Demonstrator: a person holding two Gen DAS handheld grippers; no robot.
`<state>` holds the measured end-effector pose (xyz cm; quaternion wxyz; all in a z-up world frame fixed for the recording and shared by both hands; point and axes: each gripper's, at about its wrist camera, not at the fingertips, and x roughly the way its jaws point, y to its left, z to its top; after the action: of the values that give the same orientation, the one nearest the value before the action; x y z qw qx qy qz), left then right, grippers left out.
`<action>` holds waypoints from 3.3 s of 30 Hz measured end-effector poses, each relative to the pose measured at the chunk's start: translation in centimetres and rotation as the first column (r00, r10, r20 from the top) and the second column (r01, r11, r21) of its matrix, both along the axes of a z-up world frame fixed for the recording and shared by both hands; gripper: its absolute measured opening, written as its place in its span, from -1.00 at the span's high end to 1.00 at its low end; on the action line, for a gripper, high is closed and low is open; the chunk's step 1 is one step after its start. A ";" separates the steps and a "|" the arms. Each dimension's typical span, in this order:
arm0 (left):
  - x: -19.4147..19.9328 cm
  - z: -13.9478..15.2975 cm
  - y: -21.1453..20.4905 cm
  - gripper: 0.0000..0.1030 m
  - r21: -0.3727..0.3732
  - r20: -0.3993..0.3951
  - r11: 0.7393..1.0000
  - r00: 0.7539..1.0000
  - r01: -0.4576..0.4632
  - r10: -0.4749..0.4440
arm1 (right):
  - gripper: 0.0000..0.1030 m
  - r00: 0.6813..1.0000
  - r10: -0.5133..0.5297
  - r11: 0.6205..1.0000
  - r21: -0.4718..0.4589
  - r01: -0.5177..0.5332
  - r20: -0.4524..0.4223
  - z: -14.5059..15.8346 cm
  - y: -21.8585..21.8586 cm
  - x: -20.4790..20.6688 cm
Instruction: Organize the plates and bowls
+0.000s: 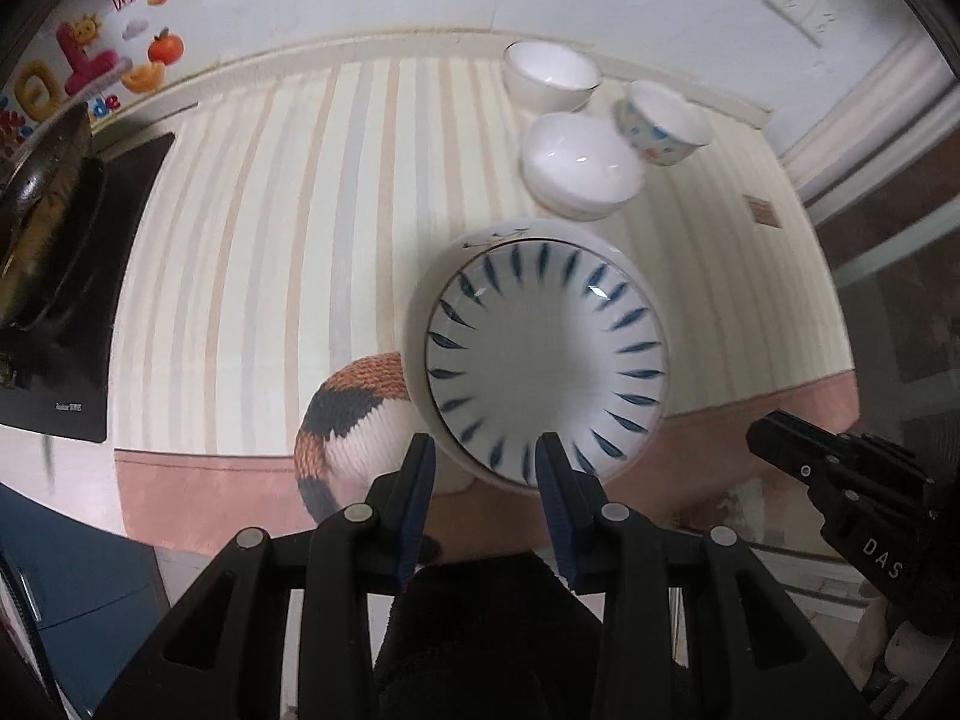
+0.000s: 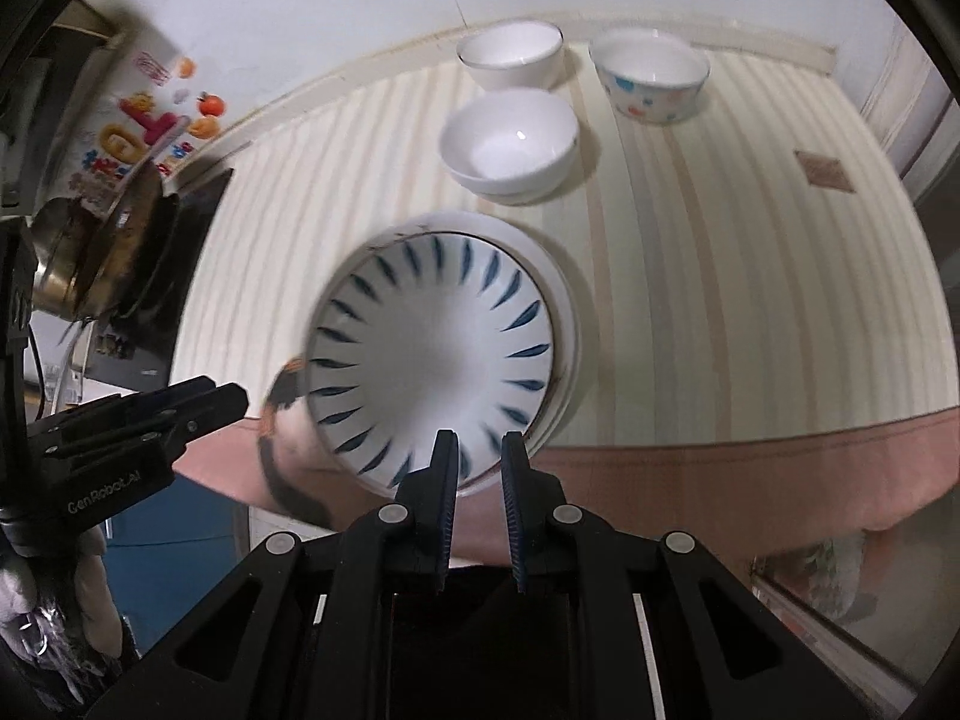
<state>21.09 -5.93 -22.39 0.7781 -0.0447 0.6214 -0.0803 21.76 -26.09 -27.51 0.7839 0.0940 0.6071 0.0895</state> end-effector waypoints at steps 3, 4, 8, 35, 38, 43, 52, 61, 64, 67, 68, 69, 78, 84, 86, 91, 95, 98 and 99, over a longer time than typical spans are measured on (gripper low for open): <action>-1.5 1.7 -0.2 0.37 -0.015 0.025 1.000 1.000 0.012 -0.012 | 0.67 0.999 -0.010 1.000 0.009 0.010 0.043 3.0 0.4 -2.1; -2.0 2.3 -0.2 0.37 -0.021 0.032 1.000 0.999 0.016 -0.015 | 0.67 0.998 -0.013 1.000 0.014 0.013 0.059 4.2 0.5 -2.9; -3.7 4.0 -0.2 0.37 -0.031 0.066 0.999 0.998 0.019 -0.017 | 0.67 0.994 -0.016 1.000 0.005 0.016 0.106 7.3 0.8 -5.4; 19.7 -7.4 -5.4 0.31 -0.036 -0.073 0.977 0.976 -0.209 0.206 | 0.03 0.999 0.011 0.996 0.084 -0.014 0.035 -0.7 -7.5 15.4; 22.8 -11.4 -6.0 0.31 -0.049 -0.154 0.978 0.969 -0.204 0.195 | 0.04 0.999 0.012 0.994 0.109 -0.008 -0.033 -4.7 -8.1 20.1; 24.9 -14.1 -7.4 0.42 -0.094 -0.173 0.976 0.969 -0.197 0.179 | 0.40 0.992 0.044 0.987 0.157 -0.025 -0.116 -10.4 -7.6 25.3; 23.8 -11.6 -9.8 0.44 -0.061 -0.104 0.988 0.986 -0.141 0.134 | 0.69 0.992 0.058 0.989 0.139 -0.041 -0.116 -11.8 -7.8 26.0; 18.4 -7.5 -14.3 0.44 -0.095 -0.048 0.994 0.998 -0.049 0.045 | 0.68 0.997 0.059 0.992 0.114 -0.052 -0.056 -6.7 -11.6 20.1; 16.9 -6.6 -15.7 0.44 -0.102 -0.038 0.995 0.999 -0.023 0.020 | 0.68 0.997 0.047 0.993 0.114 -0.040 -0.058 -5.6 -13.2 17.6; 15.8 -6.6 -16.9 0.44 -0.115 -0.046 0.993 0.999 -0.004 -0.001 | 0.68 0.998 0.035 0.994 0.106 -0.029 -0.054 -5.0 -14.7 15.6; 15.5 -6.9 -17.4 0.44 -0.118 -0.052 0.993 0.999 0.004 -0.010 | 0.68 0.998 0.031 0.994 0.104 -0.025 -0.055 -4.9 -15.1 15.0; 15.2 -7.1 -17.8 0.44 -0.119 -0.060 0.993 0.998 0.015 -0.023 | 0.68 0.998 0.024 0.995 0.102 -0.019 -0.056 -4.8 -15.5 14.3; 13.9 -9.8 -20.8 0.44 -0.097 -0.111 0.992 0.990 0.076 -0.086 | 0.69 0.994 -0.017 0.995 0.098 0.028 -0.104 -7.2 -18.9 11.2; 13.7 -11.7 -21.9 0.44 -0.072 -0.141 0.992 0.984 0.101 -0.110 | 0.68 0.991 -0.033 0.995 0.090 0.045 -0.130 -9.1 -19.5 10.6; 13.6 -12.1 -22.3 0.44 -0.065 -0.150 0.992 0.982 0.108 -0.117 | 0.68 0.990 -0.035 0.995 0.084 0.047 -0.137 -9.5 -19.5 10.5; 13.1 -12.9 -23.2 0.44 -0.054 -0.165 0.991 0.977 0.126 -0.134 | 0.68 0.985 -0.040 0.996 0.078 0.053 -0.167 -10.6 -19.9 10.2; 13.1 -13.0 -23.8 0.44 -0.030 -0.155 0.989 0.976 0.147 -0.150 | 0.68 0.982 -0.041 0.995 0.080 0.057 -0.182 -11.2 -20.1 9.9; 13.2 -13.2 -24.1 0.44 -0.025 -0.156 0.989 0.977 0.146 -0.148 | 0.68 0.982 -0.041 0.995 0.077 0.056 -0.184 -11.2 -20.2 9.8; 13.2 -13.2 -24.2 0.44 -0.024 -0.156 0.989 0.977 0.147 -0.149 | 0.68 0.982 -0.040 0.996 0.077 0.055 -0.185 -11.2 -20.2 9.9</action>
<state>34.30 -30.14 -35.63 0.7183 -0.0092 0.6819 -0.1379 31.62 -46.26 -38.73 0.7220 0.1483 0.6703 0.0864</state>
